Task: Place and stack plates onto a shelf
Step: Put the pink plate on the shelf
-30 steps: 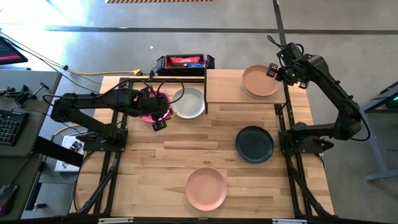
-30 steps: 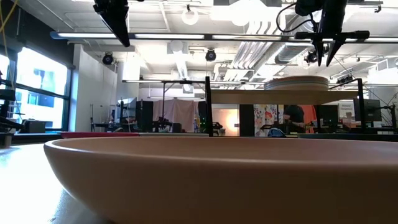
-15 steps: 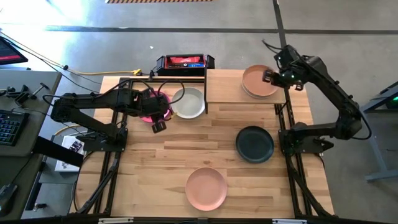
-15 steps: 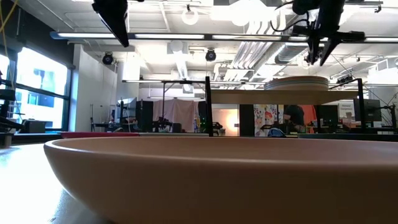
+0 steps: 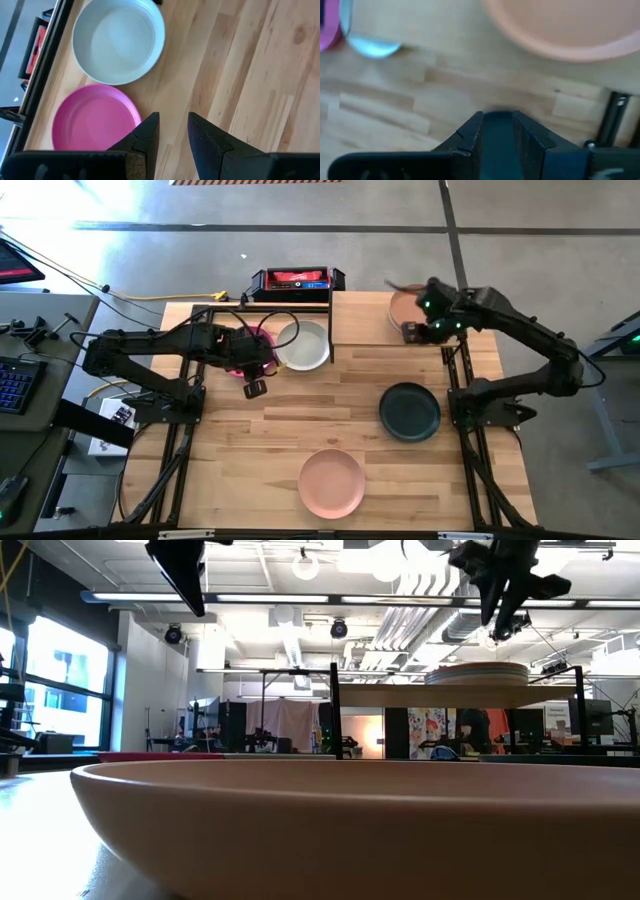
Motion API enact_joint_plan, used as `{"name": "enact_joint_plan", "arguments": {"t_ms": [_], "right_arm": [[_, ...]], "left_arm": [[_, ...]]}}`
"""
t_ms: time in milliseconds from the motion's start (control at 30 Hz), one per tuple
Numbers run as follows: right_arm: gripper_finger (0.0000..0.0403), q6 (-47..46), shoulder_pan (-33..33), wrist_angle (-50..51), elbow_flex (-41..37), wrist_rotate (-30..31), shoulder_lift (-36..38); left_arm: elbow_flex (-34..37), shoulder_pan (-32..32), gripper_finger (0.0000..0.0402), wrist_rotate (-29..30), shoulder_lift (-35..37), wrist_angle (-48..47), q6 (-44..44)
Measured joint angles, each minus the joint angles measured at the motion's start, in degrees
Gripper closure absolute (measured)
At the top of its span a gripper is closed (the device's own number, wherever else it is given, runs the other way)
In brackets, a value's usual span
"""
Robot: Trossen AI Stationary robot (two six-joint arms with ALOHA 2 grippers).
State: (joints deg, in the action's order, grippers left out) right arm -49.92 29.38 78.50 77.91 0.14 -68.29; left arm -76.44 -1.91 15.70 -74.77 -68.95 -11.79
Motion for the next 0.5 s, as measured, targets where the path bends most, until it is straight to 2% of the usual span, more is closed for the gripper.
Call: {"name": "enact_joint_plan", "arguments": {"t_ms": [133, 267, 500], "right_arm": [[0.0320, -2.14, -7.74, -0.07, 0.00, 0.56, 0.00], [0.0320, -6.09, -14.62, -0.09, 0.00, 4.86, -0.02], [0.0320, -11.98, -24.16, -0.11, 0.00, 7.93, -0.02]], "left_arm": [[0.00, 0.00, 0.0312, 0.00, -1.49, 0.16, -0.09], [0.00, 0.00, 0.0312, -0.04, -2.97, 0.21, -0.11], [0.00, -0.38, 0.0312, -0.15, -6.19, 0.31, 2.03]]}}
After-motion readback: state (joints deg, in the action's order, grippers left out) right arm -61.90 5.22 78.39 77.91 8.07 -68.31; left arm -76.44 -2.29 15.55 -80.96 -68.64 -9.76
